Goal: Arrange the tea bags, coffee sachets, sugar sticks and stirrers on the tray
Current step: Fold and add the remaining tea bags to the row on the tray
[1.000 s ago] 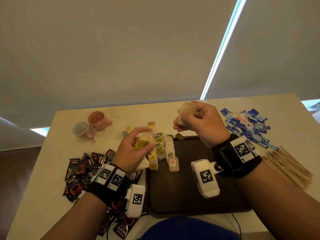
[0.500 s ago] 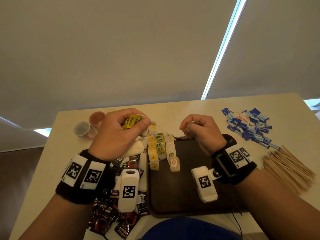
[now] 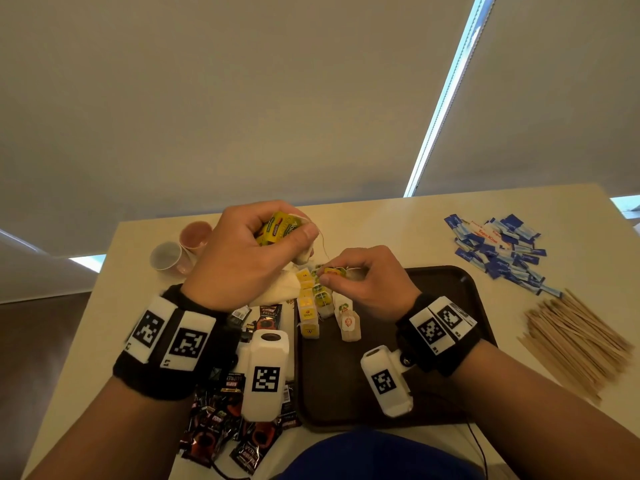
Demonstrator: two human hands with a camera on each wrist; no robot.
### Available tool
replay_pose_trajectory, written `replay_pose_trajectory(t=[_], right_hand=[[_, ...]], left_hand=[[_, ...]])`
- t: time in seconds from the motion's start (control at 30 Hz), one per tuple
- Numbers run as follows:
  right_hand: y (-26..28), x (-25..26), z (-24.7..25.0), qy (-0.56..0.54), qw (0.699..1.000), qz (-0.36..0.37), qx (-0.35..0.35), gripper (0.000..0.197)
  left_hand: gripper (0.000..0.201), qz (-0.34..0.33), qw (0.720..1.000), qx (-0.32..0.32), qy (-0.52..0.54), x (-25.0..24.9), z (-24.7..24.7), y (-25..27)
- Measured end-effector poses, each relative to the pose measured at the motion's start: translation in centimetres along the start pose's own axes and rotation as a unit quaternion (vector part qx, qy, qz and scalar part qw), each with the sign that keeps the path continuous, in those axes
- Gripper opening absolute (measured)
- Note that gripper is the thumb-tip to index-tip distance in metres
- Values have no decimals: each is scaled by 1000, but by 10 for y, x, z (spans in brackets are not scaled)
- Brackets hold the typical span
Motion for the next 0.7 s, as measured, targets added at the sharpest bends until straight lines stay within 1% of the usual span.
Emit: replay_pose_trajectory(t=[0.07,0.17,0.27,0.33,0.4,0.47,0.57,0.67,0.7], right_hand=[[0,-1,1,3,1000,-10,-5,16],[2,2,3,1,1000,-16,-8,17],[4,10,2,-2,1000,-4,-8,18],[4,13,2,-11,1000,4,-8,17],[4,16,1,-16,1000,11,-4,17],[4,19,1,-13,1000,19,1,20],[5,23,3,-22,999,28,-4,23],[7,24,7,-14,999,50,-5,14],[7,23,8,-6,999,53,-3,14]], left_hand=[[16,8,1000,-7,-7,7,1,1],[17,29,998,-6,-46,25,-3,4],[22,74,995,18,-71,48,-12,7],[15,91,992,41,-80,59,-19,9],[7,96,991,50,-85,62,-24,9],[4,90,991,48,-90,62,-25,9],[3,73,992,39,-91,61,-24,8],[7,63,994,29,-86,64,-20,8],[6,64,994,26,-87,65,-18,8]])
Point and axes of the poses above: each hand's wrist, its own y-axis away from the middle knuckle, its own z-axis out of the back of the hand, x = y × z, the point moved 8 cm from there along -y, towards the middle knuckle, and after that the axes turned 6 degrees about -y, right-handed, at the moved point
